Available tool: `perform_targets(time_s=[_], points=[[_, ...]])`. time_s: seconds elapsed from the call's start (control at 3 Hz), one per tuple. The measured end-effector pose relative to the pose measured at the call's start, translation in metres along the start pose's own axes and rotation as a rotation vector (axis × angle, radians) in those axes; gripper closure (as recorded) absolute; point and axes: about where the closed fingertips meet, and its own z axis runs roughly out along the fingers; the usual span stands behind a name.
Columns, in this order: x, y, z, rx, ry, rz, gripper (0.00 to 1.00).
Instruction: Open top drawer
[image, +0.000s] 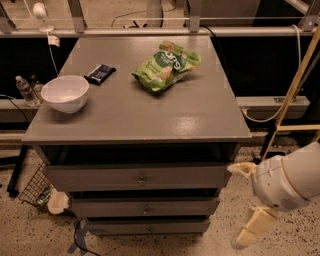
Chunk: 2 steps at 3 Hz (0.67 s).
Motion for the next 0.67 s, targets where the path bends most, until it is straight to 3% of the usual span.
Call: perform_targets(time_s=[0.33,0.67], points=[[0.024,-0.023,0.027,0.063,0.008,0.060,0.00],[0.030,-0.058,0.046,0.153,0.036,0.051,0.00]])
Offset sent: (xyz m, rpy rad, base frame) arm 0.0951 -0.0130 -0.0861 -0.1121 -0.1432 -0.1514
